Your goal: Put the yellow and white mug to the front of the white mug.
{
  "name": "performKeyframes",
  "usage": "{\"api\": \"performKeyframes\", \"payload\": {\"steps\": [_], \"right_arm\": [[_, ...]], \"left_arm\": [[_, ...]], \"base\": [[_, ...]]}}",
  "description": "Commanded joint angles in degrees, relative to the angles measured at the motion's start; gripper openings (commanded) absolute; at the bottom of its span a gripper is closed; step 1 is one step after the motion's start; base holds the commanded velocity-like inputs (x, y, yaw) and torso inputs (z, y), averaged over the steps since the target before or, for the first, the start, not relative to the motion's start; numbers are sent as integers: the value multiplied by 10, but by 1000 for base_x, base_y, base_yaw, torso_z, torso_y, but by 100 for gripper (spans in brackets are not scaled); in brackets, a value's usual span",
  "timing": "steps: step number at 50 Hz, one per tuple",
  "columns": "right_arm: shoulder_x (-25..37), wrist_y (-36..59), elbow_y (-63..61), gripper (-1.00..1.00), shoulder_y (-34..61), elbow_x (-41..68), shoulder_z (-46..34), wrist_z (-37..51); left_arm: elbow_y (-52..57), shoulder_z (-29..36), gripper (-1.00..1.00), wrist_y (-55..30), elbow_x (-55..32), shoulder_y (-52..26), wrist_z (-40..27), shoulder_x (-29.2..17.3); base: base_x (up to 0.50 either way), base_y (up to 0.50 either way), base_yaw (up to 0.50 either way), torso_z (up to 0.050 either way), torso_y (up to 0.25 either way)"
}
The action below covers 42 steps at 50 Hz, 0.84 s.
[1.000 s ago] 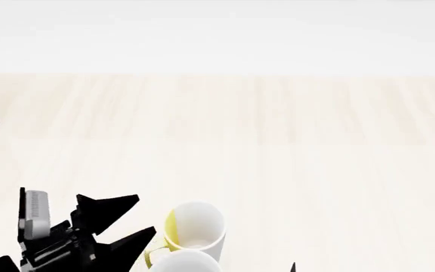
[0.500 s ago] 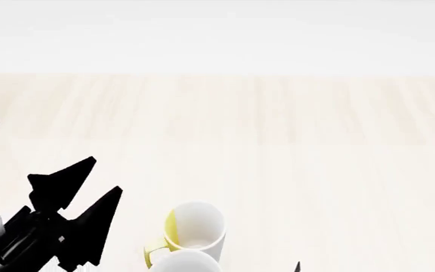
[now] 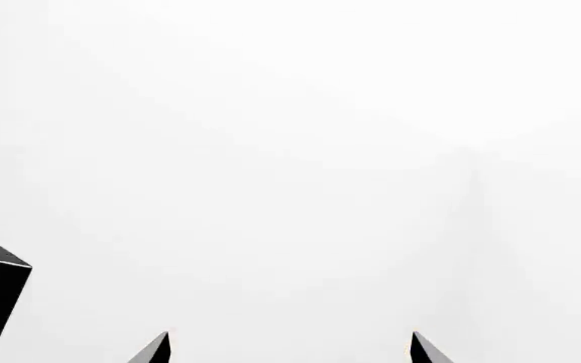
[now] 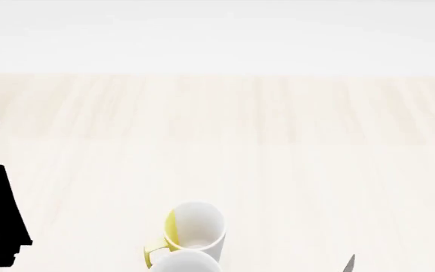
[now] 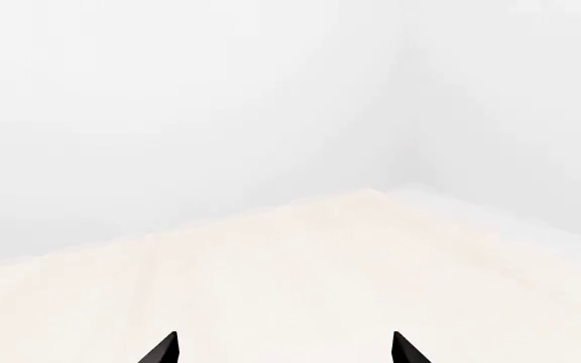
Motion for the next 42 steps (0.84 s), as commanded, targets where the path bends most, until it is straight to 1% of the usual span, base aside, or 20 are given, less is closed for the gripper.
{"api": "performKeyframes", "payload": {"steps": [1, 3, 4, 5, 7, 8, 9, 12, 13, 15, 16, 19, 23, 27, 28, 42], "right_arm": [[6, -23, -47, 100, -30, -28, 22, 37], [8, -22, -55, 100, -33, -29, 24, 40], [8, -22, -58, 100, -34, -31, 24, 42], [8, -23, -61, 100, -36, -35, 26, 46], [9, -23, -66, 100, -39, -34, 27, 46], [10, -23, -70, 100, -41, -35, 28, 49], [11, -23, -77, 100, -45, -35, 29, 50], [12, -25, -89, 100, -51, -36, 33, 55], [13, -27, -93, 100, -54, -37, 35, 57], [13, -26, -96, 100, -55, -40, 36, 60], [13, -28, -99, 100, -58, -40, 39, 63], [12, -28, -109, 100, -63, -46, 44, 72], [6, -52, -127, 100, -79, -56, 62, 90], [1, -53, -118, 100, -74, -63, 60, 96], [-1, -50, -115, 100, -71, -65, 59, 98], [-9, -43, -107, 100, -63, -76, 67, 122]], "left_arm": [[118, 11, 100, 63, -21, 106, -130, 2], [144, 14, 100, 53, -44, 120, -151, -2], [148, 13, 100, 74, -25, 124, -159, 1], [155, 16, 100, 70, -20, 127, -172, -1], [172, 22, 100, 74, -26, 138, -179, -4], [174, 21, 100, 88, -9, 141, -190, 0], [188, 26, 100, 87, -26, 152, -189, -5], [198, 29, 100, 111, -19, 166, -202, -2], [196, 34, 100, 128, -9, 171, -203, 1], [200, 43, 100, 130, -20, 178, -208, -3], [197, 49, 100, 156, -6, 185, -204, 2], [187, 65, 100, 180, 0, 192, -210, -1], [196, 64, 100, 203, -8, 199, -224, -6], [190, 71, 100, 232, 24, 202, -232, -3], [195, 81, 100, 223, 1, 206, -231, -11], [180, 101, 100, 251, 23, 206, -251, -20]], "base": [[0, 0, 0, 0, 0], [0, 0, 0, 0, 0], [0, 0, 0, 0, 0], [0, 0, 0, 0, 0], [0, 0, 0, 0, 0], [0, 0, 0, 0, 0], [0, 0, 0, 0, 0], [0, 0, 0, 0, 0], [0, 0, 0, 0, 0], [0, 0, 0, 0, 0], [0, 0, 0, 0, 0], [0, 0, 0, 0, 0], [0, 0, 0, 0, 0], [0, 0, 0, 0, 0], [0, 0, 0, 0, 0], [0, 0, 0, 0, 0]]}}
